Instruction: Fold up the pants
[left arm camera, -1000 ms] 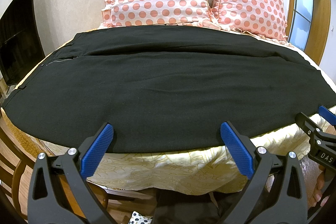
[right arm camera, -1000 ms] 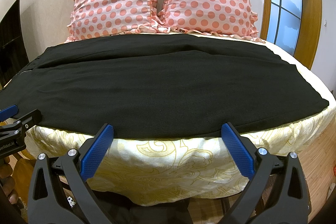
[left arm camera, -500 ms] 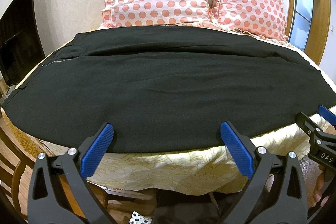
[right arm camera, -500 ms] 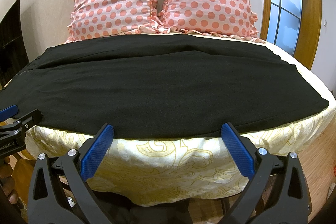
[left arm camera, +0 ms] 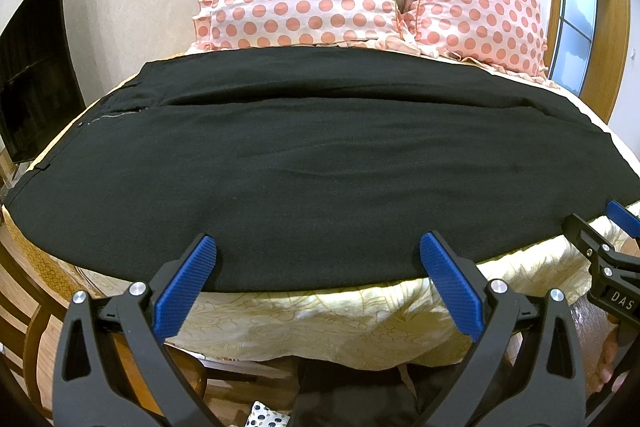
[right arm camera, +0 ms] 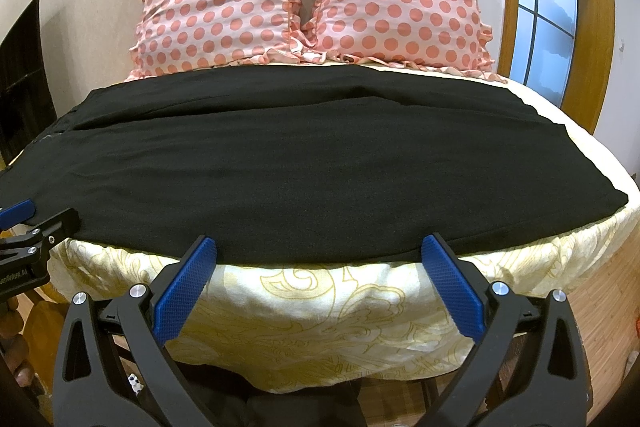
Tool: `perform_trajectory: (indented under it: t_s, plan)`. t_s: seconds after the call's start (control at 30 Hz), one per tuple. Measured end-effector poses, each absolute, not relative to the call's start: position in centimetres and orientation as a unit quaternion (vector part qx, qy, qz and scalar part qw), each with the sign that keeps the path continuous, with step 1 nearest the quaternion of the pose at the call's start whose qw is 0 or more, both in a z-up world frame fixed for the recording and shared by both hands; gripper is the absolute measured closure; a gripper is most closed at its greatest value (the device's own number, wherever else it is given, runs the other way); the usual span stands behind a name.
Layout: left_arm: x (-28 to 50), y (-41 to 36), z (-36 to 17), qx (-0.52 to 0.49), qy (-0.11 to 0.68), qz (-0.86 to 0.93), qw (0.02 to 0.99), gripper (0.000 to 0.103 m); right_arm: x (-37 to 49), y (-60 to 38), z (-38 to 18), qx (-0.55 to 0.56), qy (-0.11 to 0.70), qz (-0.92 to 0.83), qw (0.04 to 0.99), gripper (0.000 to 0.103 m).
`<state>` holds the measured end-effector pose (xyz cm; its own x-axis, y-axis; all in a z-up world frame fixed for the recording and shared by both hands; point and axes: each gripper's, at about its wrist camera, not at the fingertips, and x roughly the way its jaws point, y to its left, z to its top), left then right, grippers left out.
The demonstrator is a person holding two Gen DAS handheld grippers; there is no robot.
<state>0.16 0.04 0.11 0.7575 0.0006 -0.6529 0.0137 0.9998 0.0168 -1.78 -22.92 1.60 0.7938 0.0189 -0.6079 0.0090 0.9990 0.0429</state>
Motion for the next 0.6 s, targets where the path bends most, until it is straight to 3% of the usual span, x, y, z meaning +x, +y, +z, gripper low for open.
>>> perform_trajectory:
  t_s: [0.3, 0.6]
  plan:
    - [1.7, 2.1, 3.2, -0.016, 0.343, 0.021, 0.939, 0.002, 1.0, -27.7, 6.1, 0.059, 0.294, 0.018, 0.954, 0.001]
    - [10.0, 6.4, 6.3, -0.076, 0.34, 0.048, 0.936, 0.002, 15.1, -39.1, 11.0, 0.155, 0.335, -0.126, 0.921, 0.001]
